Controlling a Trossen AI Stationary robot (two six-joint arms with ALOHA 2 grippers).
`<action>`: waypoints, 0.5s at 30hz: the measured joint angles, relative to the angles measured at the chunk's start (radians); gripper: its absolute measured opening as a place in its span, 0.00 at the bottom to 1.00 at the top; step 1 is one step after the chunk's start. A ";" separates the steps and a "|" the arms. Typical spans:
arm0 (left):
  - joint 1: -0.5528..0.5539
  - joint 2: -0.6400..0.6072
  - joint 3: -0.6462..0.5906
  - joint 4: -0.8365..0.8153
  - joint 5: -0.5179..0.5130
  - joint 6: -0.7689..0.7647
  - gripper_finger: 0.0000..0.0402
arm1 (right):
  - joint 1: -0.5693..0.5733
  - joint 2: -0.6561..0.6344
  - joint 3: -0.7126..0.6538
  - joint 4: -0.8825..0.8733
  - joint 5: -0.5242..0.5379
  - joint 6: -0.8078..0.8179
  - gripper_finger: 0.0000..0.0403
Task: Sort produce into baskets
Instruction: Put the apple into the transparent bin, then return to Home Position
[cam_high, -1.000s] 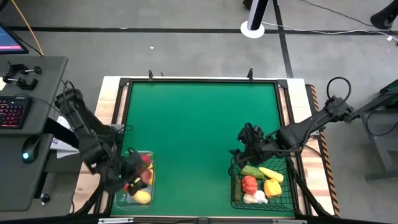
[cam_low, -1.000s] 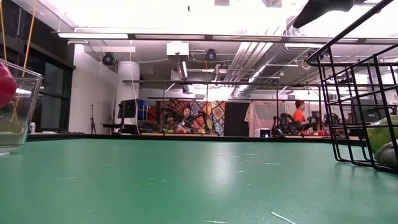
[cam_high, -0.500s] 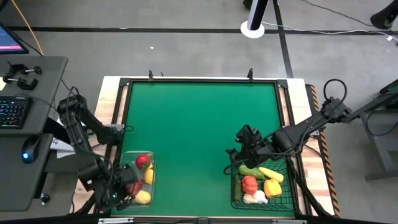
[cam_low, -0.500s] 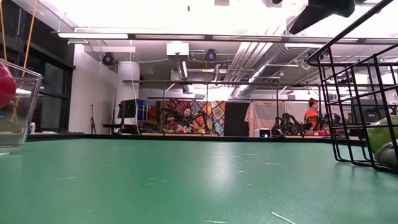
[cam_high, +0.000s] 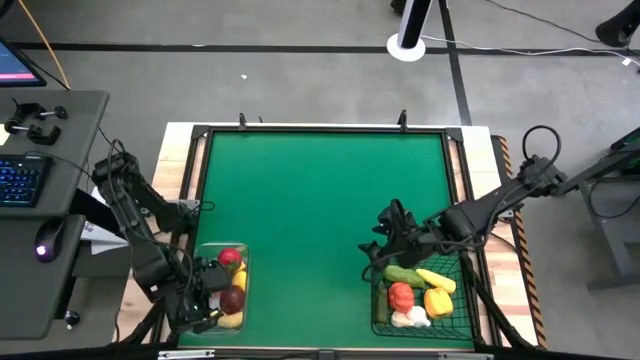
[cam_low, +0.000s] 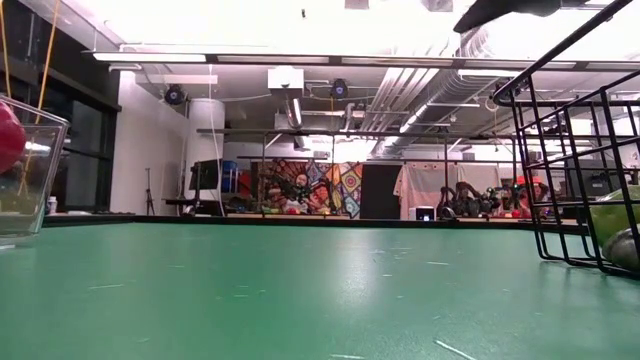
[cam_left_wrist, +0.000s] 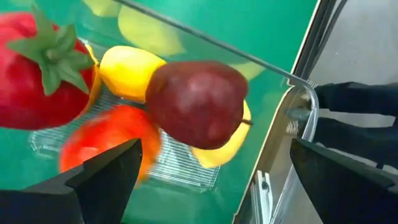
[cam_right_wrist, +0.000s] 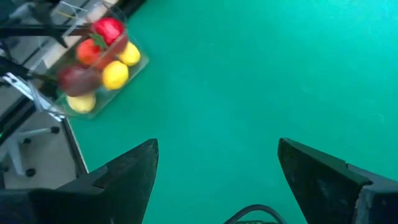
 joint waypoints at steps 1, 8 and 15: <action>0.004 -0.005 0.000 0.000 -0.001 0.009 0.98 | 0.000 -0.008 0.000 0.001 0.002 -0.005 0.80; 0.015 -0.063 0.000 -0.001 0.064 0.029 0.97 | 0.000 -0.052 0.000 0.002 0.048 -0.014 0.80; 0.028 -0.122 0.000 0.034 -0.074 0.094 0.97 | 0.027 -0.113 0.000 0.093 0.160 -0.140 0.80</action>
